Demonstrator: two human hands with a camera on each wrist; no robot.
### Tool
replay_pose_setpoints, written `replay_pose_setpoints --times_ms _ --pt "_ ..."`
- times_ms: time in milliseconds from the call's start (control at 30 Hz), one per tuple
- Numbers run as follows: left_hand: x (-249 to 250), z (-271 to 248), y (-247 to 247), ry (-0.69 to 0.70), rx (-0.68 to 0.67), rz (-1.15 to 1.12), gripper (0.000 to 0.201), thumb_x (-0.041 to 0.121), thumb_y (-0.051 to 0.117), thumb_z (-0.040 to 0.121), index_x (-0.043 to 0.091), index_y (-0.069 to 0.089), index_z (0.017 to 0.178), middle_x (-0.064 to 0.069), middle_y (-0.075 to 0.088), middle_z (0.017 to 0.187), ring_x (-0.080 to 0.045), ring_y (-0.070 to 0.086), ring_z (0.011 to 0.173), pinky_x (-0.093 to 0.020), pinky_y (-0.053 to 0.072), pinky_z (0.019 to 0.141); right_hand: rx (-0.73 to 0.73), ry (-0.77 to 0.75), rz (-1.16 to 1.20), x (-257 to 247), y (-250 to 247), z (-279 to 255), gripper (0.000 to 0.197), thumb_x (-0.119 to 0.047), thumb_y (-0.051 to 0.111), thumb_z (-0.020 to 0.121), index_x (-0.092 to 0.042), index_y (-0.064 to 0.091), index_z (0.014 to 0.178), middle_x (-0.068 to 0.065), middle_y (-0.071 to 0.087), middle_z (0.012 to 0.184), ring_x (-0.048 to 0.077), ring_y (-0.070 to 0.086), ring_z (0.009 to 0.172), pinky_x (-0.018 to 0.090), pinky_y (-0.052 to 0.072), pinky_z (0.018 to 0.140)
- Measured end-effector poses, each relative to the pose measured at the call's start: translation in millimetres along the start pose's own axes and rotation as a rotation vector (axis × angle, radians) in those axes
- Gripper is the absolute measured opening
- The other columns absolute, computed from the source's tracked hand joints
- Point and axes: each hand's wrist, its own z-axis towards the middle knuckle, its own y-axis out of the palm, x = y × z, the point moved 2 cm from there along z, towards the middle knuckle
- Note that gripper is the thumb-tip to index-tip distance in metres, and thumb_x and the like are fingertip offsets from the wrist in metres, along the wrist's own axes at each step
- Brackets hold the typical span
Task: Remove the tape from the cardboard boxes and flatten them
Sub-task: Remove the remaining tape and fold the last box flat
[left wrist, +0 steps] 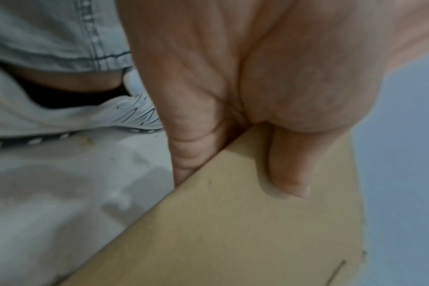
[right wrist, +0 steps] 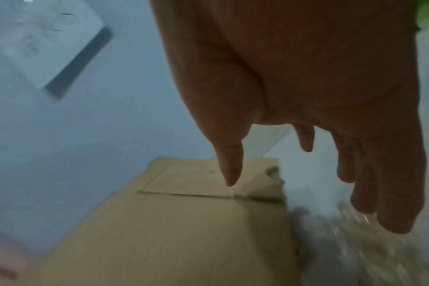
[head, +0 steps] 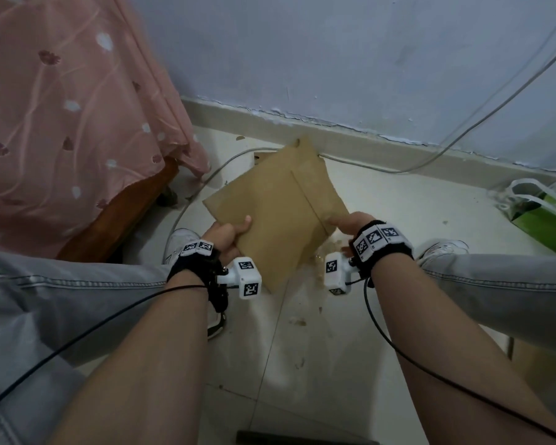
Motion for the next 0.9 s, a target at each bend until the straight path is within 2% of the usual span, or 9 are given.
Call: replay_pose_setpoints --times_ms 100,200,267,367,500,600,767,833,900 --pt "-1 1 2 -0.067 -0.023 -0.182 0.033 0.018 0.055 0.099 0.007 0.055 0.131 -0.016 0.072 0.108 -0.032 0.071 0.089 -0.05 0.053 0.071 -0.252 0.076 0.302 14 29 1 0.075 -0.066 0.075 0.067 -0.013 0.05 0.113 0.018 0.061 0.119 0.035 0.067 0.098 0.05 0.055 0.083" --pt "-5 4 10 -0.122 -0.018 -0.242 0.023 0.024 0.051 0.102 0.005 0.061 0.112 -0.017 0.074 0.095 -0.032 0.073 0.073 -0.051 0.049 0.067 -0.384 -0.008 0.57 7 55 -5 0.047 -0.032 0.067 0.091 -0.006 0.052 0.126 0.017 0.064 0.118 0.031 0.065 0.103 0.048 0.053 0.089" --pt "-7 10 17 -0.134 -0.008 -0.254 0.025 0.026 0.051 0.102 0.004 0.06 0.111 -0.017 0.074 0.097 -0.031 0.072 0.074 -0.05 0.051 0.064 -0.289 -0.034 0.608 1 59 -3 0.042 -0.015 0.068 0.09 -0.002 0.054 0.128 0.015 0.066 0.113 0.03 0.064 0.102 0.048 0.051 0.096" --pt "-8 21 23 -0.138 0.033 -0.254 0.021 0.023 0.058 0.098 0.004 0.06 0.107 -0.015 0.073 0.089 -0.028 0.072 0.074 -0.044 0.059 0.06 -0.19 -0.082 0.631 -8 47 13 0.031 -0.011 0.07 0.089 -0.001 0.06 0.116 0.016 0.067 0.112 0.033 0.065 0.098 0.052 0.053 0.092" --pt "-7 43 19 -0.078 0.114 -0.267 0.03 0.009 0.068 0.09 0.004 0.056 0.117 -0.013 0.069 0.101 -0.03 0.066 0.094 -0.043 0.057 0.076 -0.079 -0.125 0.59 -20 14 36 0.037 -0.013 0.07 0.088 0.003 0.058 0.12 0.019 0.066 0.116 0.036 0.065 0.103 0.05 0.053 0.091" --pt "-5 62 17 -0.085 0.147 -0.276 0.026 0.006 0.069 0.089 0.002 0.06 0.112 -0.014 0.068 0.106 -0.029 0.067 0.09 -0.036 0.059 0.062 -0.079 -0.184 0.566 -33 -14 53 0.033 -0.01 0.068 0.09 -0.002 0.059 0.12 0.016 0.066 0.119 0.033 0.064 0.105 0.046 0.054 0.085" --pt "1 110 31 -0.091 0.151 -0.255 0.026 0.005 0.06 0.095 -0.003 0.056 0.119 -0.02 0.069 0.107 -0.032 0.07 0.085 -0.034 0.059 0.056 0.181 -0.233 0.428 -64 -34 93 0.047 -0.029 0.083 0.076 -0.004 0.063 0.111 0.011 0.068 0.109 0.029 0.065 0.1 0.046 0.054 0.092" --pt "5 127 35 -0.09 0.205 -0.26 0.027 0.006 0.061 0.095 -0.002 0.058 0.12 -0.021 0.07 0.104 -0.032 0.073 0.082 -0.032 0.059 0.056 0.234 -0.218 0.402 -70 -35 107 0.063 -0.043 0.085 0.07 -0.001 0.06 0.11 0.01 0.066 0.106 0.03 0.065 0.096 0.046 0.056 0.088" --pt "7 145 38 -0.075 0.246 -0.252 0.025 0.006 0.059 0.096 0.0 0.058 0.12 -0.02 0.069 0.111 -0.034 0.071 0.09 -0.033 0.059 0.059 0.181 -0.174 0.342 -70 -30 122 0.062 -0.04 0.083 0.072 -0.001 0.058 0.112 0.013 0.065 0.106 0.03 0.067 0.091 0.043 0.06 0.078"
